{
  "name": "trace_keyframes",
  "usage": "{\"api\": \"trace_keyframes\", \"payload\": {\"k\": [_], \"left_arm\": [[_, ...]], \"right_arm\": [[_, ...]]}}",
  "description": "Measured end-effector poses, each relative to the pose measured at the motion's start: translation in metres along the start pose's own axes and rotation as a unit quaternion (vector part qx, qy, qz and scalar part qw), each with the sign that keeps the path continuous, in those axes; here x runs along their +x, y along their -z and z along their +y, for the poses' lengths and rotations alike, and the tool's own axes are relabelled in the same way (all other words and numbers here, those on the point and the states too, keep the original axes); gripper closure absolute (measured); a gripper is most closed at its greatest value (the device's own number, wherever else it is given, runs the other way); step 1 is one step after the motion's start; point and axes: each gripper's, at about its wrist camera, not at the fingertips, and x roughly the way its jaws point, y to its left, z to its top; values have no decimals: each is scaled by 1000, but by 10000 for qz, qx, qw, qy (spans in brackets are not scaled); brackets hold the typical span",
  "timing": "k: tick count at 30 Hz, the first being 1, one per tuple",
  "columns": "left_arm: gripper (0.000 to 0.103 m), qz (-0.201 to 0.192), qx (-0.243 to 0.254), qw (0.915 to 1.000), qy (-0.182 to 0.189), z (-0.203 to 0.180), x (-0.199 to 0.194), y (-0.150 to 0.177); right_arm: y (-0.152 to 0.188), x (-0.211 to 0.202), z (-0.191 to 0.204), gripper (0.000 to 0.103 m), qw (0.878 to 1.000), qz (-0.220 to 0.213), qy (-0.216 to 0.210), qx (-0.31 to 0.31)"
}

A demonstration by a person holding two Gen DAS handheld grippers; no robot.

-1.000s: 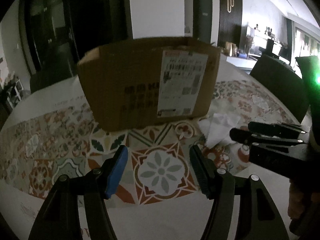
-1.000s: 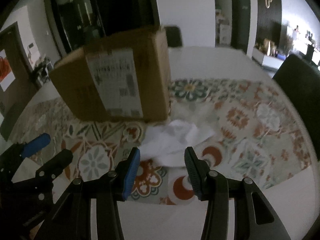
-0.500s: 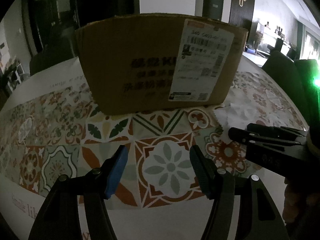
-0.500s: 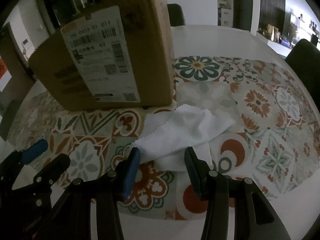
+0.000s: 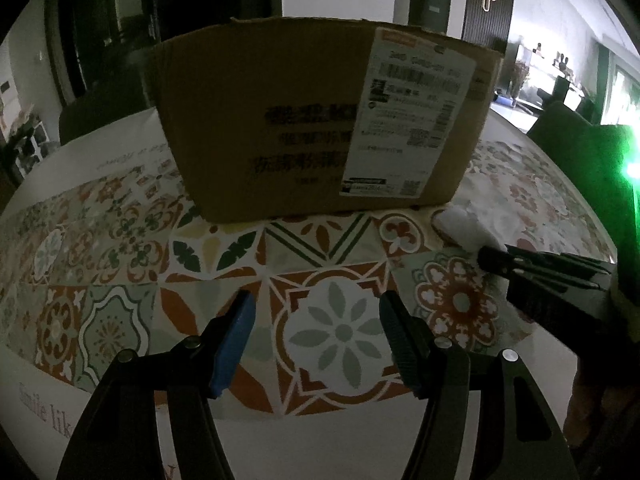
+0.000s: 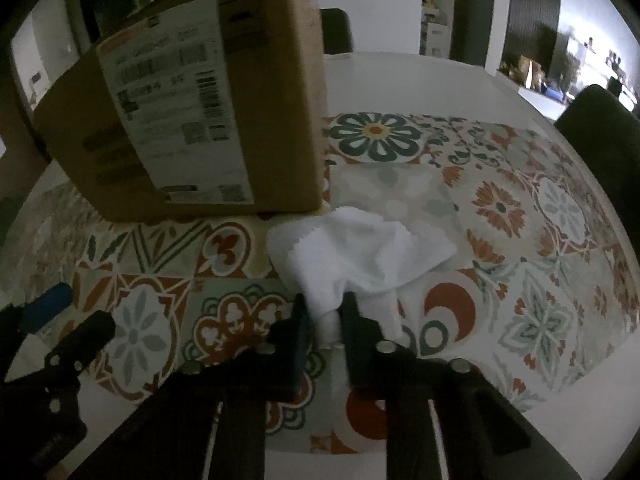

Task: Organize soft objects
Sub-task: 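Move the open right tool to the white cloth on the runner, then close the right tool on the white cloth, then carry the white cloth with the right tool over the cardboard box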

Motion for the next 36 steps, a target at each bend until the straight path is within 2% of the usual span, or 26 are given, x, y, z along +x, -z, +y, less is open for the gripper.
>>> {"api": "trace_keyframes", "payload": {"k": [4, 7, 19, 36], "left_arm": [[39, -99, 63, 9999, 99, -6, -8, -2], [39, -178, 60, 9997, 153, -8, -14, -4], [39, -502, -19, 9986, 168, 1, -54, -11], [36, -972, -116, 9945, -366, 28, -116, -25]], "right_arm": [[0, -8, -12, 91, 9982, -13, -449, 393], [1, -21, -14, 91, 9973, -155, -518, 495], [4, -73, 6, 91, 9971, -606, -341, 298], [-4, -130, 45, 91, 9920, -1201, -392, 36]]}}
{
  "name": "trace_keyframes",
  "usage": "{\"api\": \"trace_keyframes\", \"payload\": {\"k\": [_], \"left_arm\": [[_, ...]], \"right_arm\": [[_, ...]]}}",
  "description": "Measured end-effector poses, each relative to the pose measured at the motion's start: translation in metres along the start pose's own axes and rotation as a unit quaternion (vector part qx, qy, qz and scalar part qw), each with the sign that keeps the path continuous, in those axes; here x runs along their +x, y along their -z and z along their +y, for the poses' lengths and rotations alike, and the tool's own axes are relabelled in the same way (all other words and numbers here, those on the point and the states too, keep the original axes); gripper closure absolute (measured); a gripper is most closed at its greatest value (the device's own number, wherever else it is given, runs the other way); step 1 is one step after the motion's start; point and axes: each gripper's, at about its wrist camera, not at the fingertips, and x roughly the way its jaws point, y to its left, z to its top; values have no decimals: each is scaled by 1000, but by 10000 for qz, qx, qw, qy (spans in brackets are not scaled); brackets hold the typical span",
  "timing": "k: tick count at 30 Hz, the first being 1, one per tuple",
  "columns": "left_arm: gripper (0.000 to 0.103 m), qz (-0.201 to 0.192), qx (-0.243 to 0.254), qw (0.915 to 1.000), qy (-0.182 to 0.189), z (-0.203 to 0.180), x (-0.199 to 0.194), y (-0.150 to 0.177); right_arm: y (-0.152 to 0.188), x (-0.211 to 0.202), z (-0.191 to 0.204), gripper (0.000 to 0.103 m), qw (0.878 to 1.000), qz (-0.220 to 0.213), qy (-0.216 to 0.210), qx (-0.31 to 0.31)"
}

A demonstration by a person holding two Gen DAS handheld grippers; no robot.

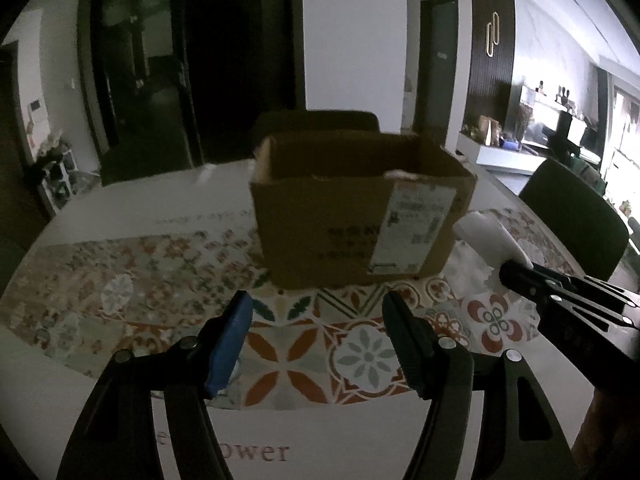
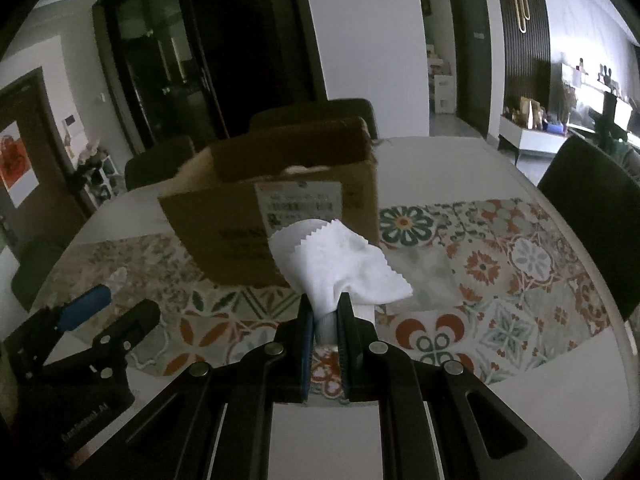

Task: Organize soft objects
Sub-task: 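Carry the white cloth with the right tool over the cardboard box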

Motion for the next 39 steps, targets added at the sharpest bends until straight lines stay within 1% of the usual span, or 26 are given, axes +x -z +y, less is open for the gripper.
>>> {"api": "trace_keyframes", "payload": {"k": [9, 20, 29, 35, 39], "left_arm": [[35, -273, 2, 9994, -200, 17, -21, -19], [32, -523, -8, 9978, -405, 34, -26, -41], [32, -683, -90, 9958, -600, 46, -15, -61], [31, -762, -216, 9944, -704, 58, -3, -74], [31, -813, -280, 9933, -774, 65, 6, -81]], "right_arm": [[-11, -20, 24, 91, 9995, -266, -114, -85], [-35, -28, 48, 91, 9976, -588, -238, -273], [-62, -11, 64, 91, 9952, -738, -333, -556], [-84, 1, 71, 91, 9932, -904, -362, -641], [-98, 13, 81, 91, 9913, -968, -371, -811]]}}
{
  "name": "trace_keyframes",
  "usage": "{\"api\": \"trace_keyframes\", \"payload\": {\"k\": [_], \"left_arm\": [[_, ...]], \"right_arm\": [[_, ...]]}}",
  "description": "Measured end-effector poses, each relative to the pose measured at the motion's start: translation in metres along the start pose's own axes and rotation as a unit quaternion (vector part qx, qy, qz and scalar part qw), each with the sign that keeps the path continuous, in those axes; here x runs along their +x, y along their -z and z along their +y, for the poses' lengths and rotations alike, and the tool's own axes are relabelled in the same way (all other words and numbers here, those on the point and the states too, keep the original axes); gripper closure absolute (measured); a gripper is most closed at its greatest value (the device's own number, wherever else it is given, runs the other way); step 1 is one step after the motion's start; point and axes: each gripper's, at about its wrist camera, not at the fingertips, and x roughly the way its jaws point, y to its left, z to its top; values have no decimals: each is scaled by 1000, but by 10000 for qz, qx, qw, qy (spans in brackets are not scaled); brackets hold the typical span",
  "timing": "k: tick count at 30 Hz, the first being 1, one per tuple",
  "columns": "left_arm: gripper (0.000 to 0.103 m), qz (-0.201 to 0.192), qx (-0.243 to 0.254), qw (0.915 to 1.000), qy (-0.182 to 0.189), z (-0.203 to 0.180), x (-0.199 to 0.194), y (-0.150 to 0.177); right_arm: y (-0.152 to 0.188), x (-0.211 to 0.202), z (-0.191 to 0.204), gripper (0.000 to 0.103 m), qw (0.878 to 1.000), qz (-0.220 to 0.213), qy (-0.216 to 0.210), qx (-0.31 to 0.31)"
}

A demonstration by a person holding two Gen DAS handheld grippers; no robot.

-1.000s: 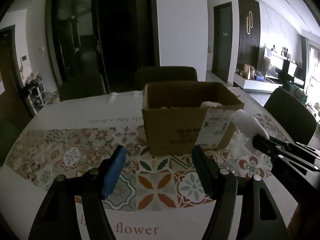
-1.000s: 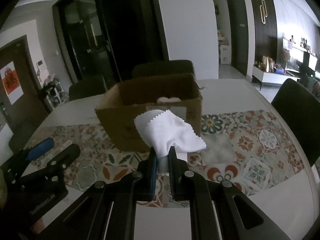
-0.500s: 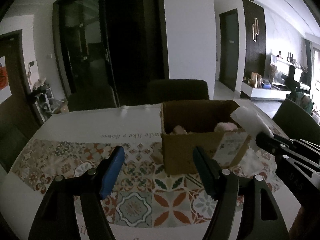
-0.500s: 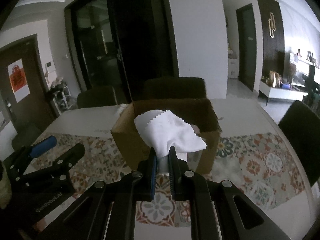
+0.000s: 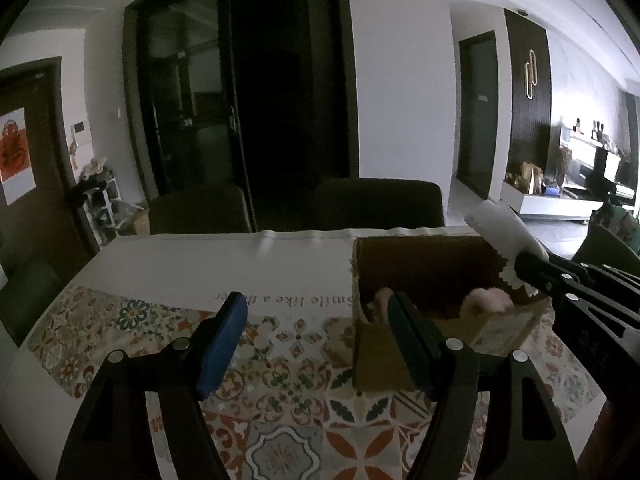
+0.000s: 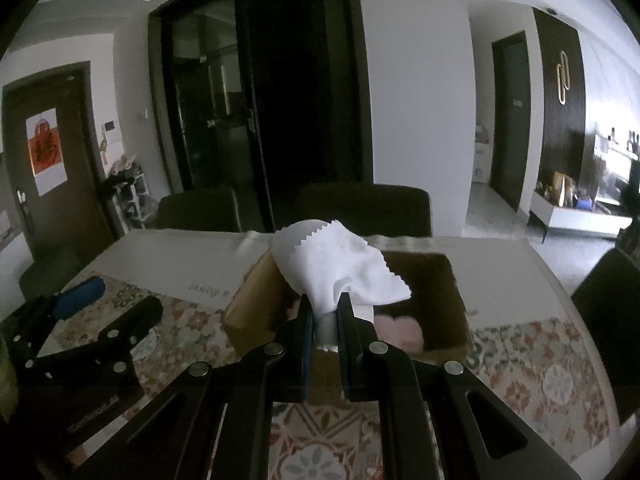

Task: Organize soft objects
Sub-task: 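Carry the white cloth with the right tool over the cardboard box, then lower the white cloth into the box and open the right tool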

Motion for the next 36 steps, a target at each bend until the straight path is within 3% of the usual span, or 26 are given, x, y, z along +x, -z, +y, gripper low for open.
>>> {"api": "trace_keyframes", "payload": {"k": [11, 26, 28, 30, 32, 36], "left_arm": [[30, 60, -89, 9999, -68, 7, 32, -6], [30, 422, -76, 9988, -226, 9, 67, 9], [30, 456, -74, 9986, -245, 9, 69, 11], [30, 478, -81, 9985, -241, 7, 69, 11], [30, 478, -78, 9985, -252, 8, 68, 11], [30, 455, -68, 9986, -251, 9, 60, 11]], "right_arm": [[-10, 41, 0, 91, 9999, 87, -103, -95], [4, 105, -5, 88, 9967, 718, -365, -32], [7, 109, -5, 81, 9961, 799, -365, -47], [8, 110, -6, 60, 9957, 833, -403, -23], [8, 107, -5, 55, 9964, 768, -356, -31], [6, 97, -6, 54, 9972, 714, -214, -20]]}}
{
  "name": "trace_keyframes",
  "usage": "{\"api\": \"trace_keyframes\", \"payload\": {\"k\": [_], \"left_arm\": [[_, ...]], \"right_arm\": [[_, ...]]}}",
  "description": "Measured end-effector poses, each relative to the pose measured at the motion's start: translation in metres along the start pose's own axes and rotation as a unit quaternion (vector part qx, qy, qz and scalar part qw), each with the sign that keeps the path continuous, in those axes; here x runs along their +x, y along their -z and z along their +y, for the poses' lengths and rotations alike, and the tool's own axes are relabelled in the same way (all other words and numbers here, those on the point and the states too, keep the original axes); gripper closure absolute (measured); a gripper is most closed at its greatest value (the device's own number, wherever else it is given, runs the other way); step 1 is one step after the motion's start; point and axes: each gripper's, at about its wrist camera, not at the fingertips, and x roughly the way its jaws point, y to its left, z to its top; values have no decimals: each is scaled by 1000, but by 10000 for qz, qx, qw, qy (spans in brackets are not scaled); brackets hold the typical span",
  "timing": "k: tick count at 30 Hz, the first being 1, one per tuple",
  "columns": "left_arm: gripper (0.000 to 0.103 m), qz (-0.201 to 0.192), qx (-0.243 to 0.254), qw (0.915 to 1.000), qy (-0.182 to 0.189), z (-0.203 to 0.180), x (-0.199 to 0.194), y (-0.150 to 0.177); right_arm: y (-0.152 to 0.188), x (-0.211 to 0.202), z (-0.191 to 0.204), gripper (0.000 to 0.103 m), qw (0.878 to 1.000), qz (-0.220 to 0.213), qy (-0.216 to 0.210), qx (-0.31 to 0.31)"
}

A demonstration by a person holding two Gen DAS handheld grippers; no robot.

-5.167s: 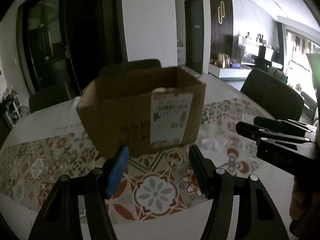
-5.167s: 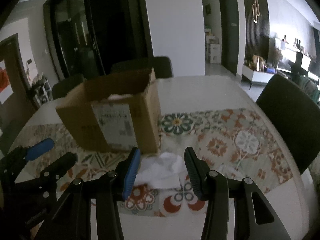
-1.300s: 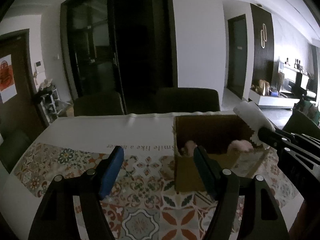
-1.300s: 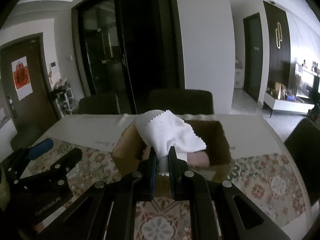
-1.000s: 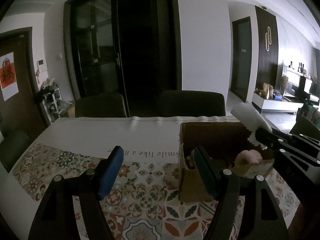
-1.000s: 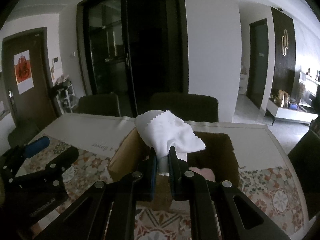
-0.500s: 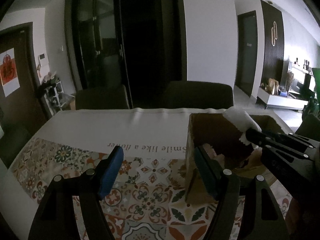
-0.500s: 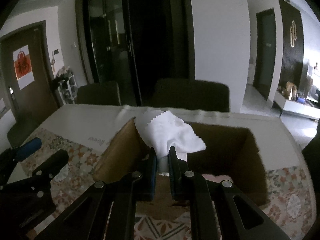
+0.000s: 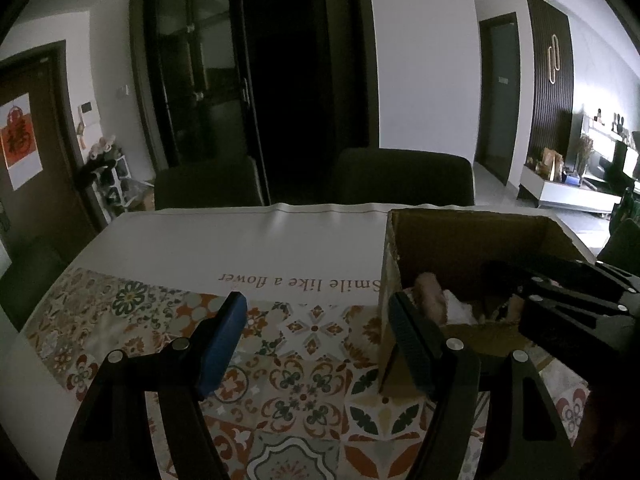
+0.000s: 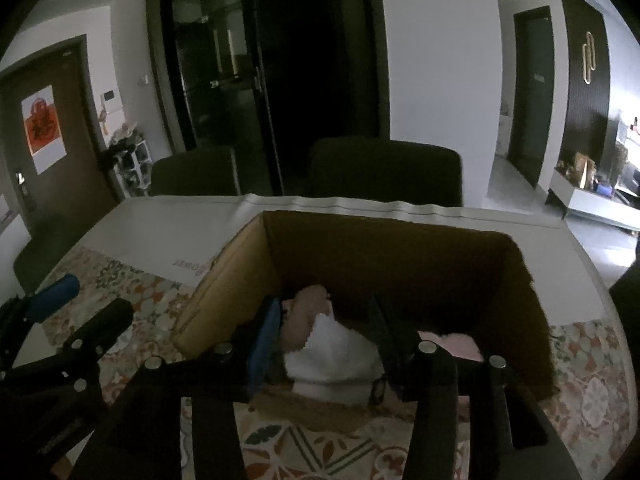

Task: Organize soft objects

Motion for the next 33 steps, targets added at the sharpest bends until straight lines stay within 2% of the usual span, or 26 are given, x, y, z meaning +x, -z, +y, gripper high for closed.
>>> {"api": "trace_keyframes", "payload": {"k": [2, 11, 15, 25, 28, 33], "left_arm": [[30, -37, 11, 10000, 15, 0, -6, 0], [18, -467, 9, 9989, 18, 2, -61, 3], [13, -667, -12, 9978, 20, 5, -93, 8], [4, -1076, -2, 9941, 101, 6, -164, 23], [0, -1129, 9, 9935, 124, 6, -184, 29], [0, -1139, 9, 9934, 129, 4, -215, 41]], "right_arm": [[1, -9, -1, 51, 10000, -34, 81, 48], [9, -74, 5, 21, 9968, -424, 669, 111], [16, -106, 6, 14, 9950, -587, 778, 239], [41, -188, 7, 14, 9869, -1024, 1058, 661], [50, -212, 10, 14, 9835, -1169, 1215, 661], [67, -244, 16, 14, 9826, -1178, 1298, 609]]}}
